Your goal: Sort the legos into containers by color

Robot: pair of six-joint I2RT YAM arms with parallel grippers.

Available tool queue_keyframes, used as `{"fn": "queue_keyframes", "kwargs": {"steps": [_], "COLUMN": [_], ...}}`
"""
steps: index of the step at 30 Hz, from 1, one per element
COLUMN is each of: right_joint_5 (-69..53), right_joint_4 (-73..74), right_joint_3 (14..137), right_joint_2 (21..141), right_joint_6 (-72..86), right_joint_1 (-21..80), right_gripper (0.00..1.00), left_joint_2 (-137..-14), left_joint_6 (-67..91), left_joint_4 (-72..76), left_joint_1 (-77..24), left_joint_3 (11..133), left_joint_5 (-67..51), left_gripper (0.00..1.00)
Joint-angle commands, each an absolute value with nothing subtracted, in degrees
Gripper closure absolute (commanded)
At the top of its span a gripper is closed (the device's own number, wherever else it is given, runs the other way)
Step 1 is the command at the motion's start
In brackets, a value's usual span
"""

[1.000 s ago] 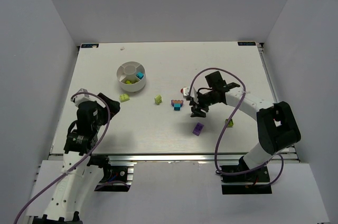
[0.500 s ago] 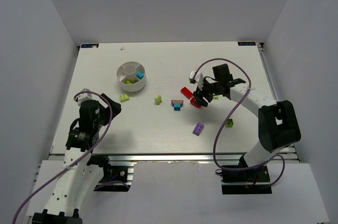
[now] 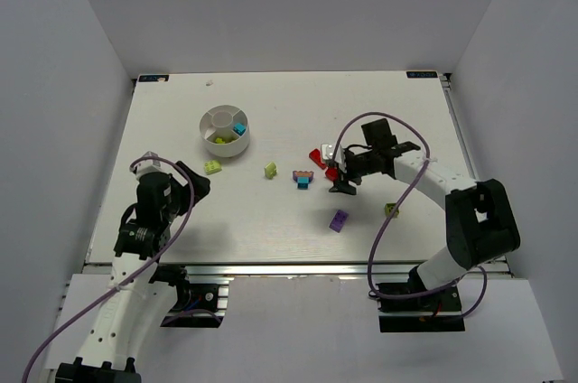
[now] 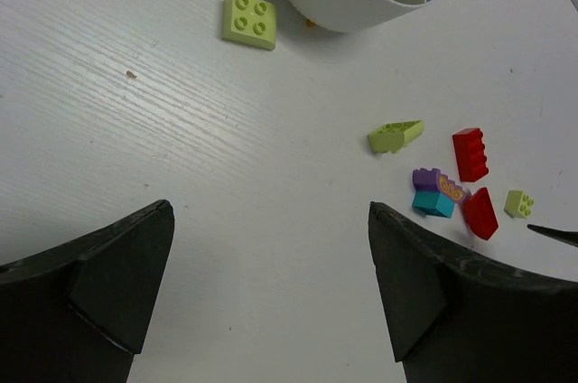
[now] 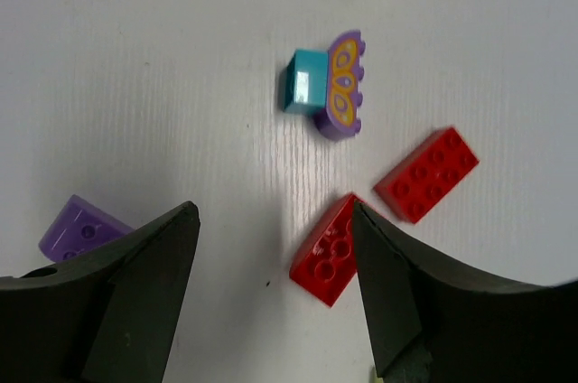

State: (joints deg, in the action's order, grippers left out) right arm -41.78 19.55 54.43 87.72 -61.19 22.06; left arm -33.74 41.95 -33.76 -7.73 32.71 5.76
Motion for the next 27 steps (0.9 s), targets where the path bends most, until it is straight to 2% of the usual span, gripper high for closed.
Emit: {"fn": "queue_keyframes", "kwargs": {"steps": [1,4,10,14,27], "right_joint_5": [-45.5,-45.8,-45.7,-42.3,-38.0], "right_joint_4": [19.9,21.4,26.2,25.0,18.9], "right_joint_3": [58.7,64.3,70.8,71.5,71.5], "right_joint_2": [91.6,96.3,102.2,104.9,108.0], "right_joint_6": [-72.9,-74.3,-75.8,-71.5,-63.8], "right_joint_1": [24.3,25.2,27.9,32.0,32.8], "right_gripper": [0.26,0.21,0.22,0.22,0.23], "left_joint_2": [-33.7,-34.0,-33.2,-32.5,-33.2], "left_joint_6": [40.8,40.6,40.3,39.4,43.2], "left_joint_4": [-31.8,-31.9,-30.8,-28.8,-20.0], "left_joint_1": [-8.0,-7.9,-8.0,-8.1,-8.0], "left_joint_3": [32.3,32.5,32.1,31.6,28.1], "left_joint_5": [3.8,3.3,1.5,-3.9,-15.2], "left_gripper": [0.03,0.03,0.03,0.03,0.05]}}
